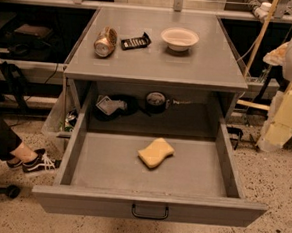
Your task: Pick sponge from top drawer and place on counter
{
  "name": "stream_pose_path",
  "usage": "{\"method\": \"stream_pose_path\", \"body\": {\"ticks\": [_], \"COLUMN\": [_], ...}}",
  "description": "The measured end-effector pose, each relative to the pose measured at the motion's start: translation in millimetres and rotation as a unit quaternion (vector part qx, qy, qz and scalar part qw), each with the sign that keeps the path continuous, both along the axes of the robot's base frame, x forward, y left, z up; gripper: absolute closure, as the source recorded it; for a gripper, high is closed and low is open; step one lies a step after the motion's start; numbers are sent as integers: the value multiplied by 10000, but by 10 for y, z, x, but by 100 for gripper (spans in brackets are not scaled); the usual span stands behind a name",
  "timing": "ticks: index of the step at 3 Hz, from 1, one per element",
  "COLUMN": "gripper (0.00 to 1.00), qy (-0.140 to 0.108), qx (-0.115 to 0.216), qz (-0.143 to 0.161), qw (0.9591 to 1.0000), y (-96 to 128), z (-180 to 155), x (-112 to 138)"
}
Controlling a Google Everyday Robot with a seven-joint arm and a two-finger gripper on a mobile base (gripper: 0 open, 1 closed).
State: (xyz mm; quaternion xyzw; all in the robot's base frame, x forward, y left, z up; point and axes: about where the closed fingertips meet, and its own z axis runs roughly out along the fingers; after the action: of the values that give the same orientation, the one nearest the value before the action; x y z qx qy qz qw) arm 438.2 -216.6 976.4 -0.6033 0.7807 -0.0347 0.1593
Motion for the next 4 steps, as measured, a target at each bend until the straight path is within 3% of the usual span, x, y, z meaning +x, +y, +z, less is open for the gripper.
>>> {"method": "stream_pose_path", "body": {"ticks": [2,3,4], "gripper": [0,0,0], "qy": [18,278,225], "qx": [-20,-315,-357], "qz": [72,-39,-50], "qw": [10000,9991,9991], "y": [36,53,41], "z": [-56,-354,-351], "x": [112,377,403]}}
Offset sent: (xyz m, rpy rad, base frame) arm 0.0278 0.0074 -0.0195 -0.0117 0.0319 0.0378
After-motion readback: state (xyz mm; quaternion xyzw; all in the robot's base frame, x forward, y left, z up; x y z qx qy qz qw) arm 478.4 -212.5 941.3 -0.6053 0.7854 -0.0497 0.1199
